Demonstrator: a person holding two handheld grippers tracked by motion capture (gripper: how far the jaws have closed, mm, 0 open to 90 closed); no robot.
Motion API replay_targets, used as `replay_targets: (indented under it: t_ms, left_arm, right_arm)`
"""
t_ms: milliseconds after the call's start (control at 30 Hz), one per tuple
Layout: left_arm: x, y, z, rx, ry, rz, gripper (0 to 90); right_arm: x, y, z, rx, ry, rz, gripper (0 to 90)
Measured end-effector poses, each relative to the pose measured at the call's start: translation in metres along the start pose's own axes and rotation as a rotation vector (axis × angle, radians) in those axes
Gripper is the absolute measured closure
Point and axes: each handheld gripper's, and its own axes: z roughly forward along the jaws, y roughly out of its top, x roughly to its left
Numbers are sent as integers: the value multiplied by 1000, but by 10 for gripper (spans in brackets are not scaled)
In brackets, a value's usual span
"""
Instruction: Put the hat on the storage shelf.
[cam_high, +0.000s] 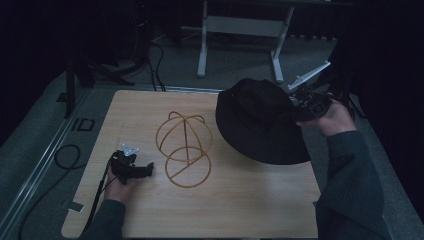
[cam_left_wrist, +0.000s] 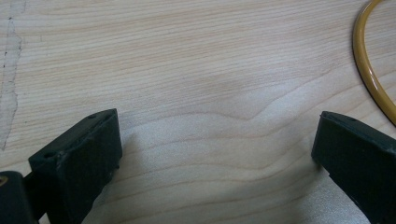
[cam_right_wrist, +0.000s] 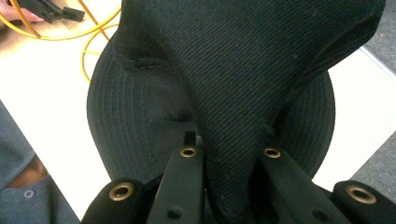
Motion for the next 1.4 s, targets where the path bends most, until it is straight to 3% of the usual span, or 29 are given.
replay_targets:
  t_ms: [667,1400]
  left_arm:
    - [0,0,0,3,-1,3,18]
    - [0,0,0,4,0,3,18]
  right_arm:
    - [-9,6,-16,-40,14,5,864]
    - [2,16,-29,-57,10,-29,863]
